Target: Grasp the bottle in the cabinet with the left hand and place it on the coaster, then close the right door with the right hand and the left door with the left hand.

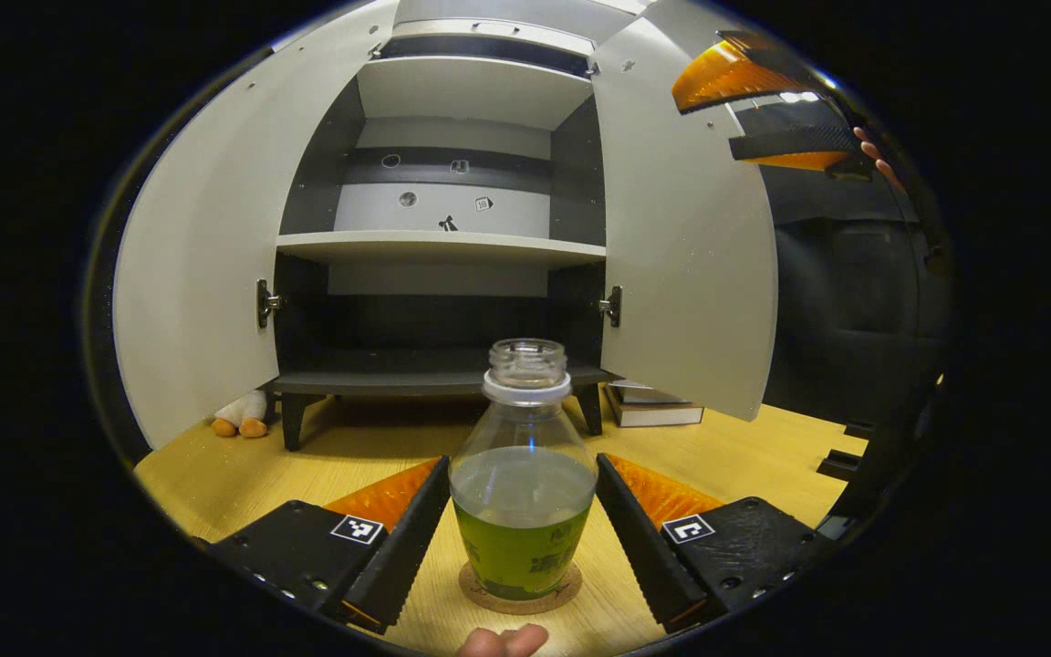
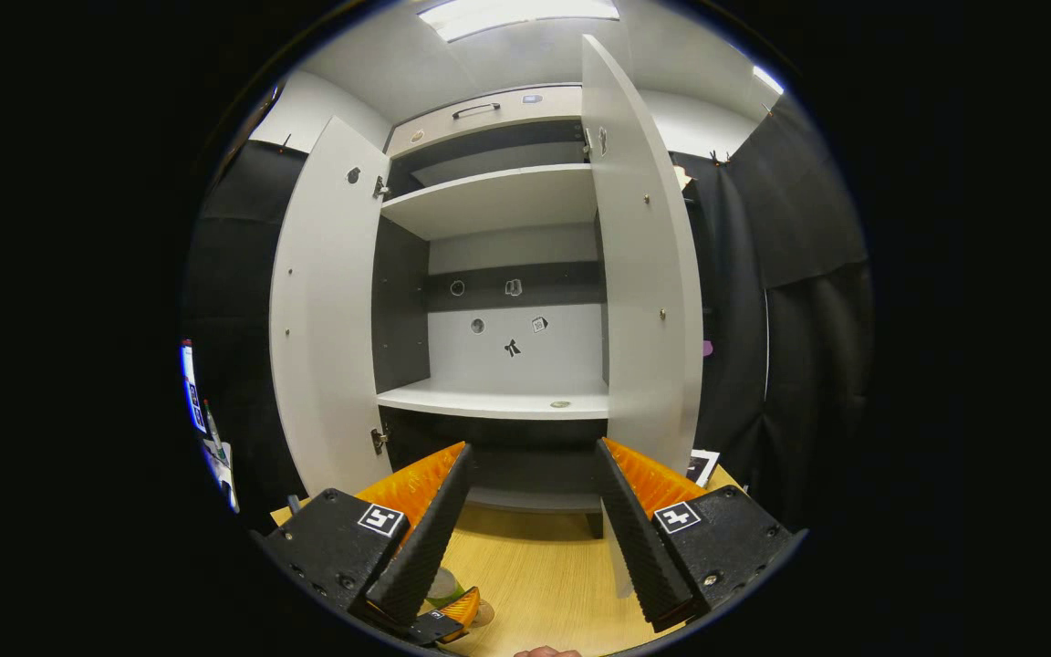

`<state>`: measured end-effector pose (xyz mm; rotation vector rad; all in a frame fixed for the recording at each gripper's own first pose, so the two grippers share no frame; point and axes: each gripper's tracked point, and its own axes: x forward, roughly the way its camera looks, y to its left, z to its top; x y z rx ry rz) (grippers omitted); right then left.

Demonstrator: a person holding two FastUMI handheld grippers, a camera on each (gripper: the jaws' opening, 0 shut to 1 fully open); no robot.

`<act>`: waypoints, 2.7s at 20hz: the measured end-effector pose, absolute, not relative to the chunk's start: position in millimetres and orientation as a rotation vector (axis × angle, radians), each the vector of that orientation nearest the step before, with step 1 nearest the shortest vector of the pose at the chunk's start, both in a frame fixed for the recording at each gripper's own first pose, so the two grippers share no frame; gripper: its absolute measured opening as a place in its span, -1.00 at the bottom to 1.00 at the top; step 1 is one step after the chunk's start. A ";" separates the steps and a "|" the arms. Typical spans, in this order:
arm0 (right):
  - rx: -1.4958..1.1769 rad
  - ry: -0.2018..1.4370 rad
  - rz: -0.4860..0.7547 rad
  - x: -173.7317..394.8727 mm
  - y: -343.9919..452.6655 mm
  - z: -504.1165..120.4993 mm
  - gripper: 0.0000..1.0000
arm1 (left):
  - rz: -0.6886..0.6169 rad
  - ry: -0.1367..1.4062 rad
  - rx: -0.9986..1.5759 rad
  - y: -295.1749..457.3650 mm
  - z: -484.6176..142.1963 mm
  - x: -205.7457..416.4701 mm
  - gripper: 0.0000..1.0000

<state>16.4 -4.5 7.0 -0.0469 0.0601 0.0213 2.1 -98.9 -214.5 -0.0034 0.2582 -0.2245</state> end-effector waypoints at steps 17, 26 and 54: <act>-0.045 -0.238 -0.316 -10.5 -154.7 153.1 0.63 | -0.112 0.113 -0.020 -47.1 -53.5 6.4 0.88; -0.064 -0.199 -0.365 39.7 -191.6 170.3 0.66 | -0.079 0.125 -0.009 -41.3 -51.0 -3.4 0.88; -0.017 -0.081 0.060 104.1 -24.2 128.4 0.66 | 0.024 0.117 -0.033 2.2 -54.5 -1.0 0.89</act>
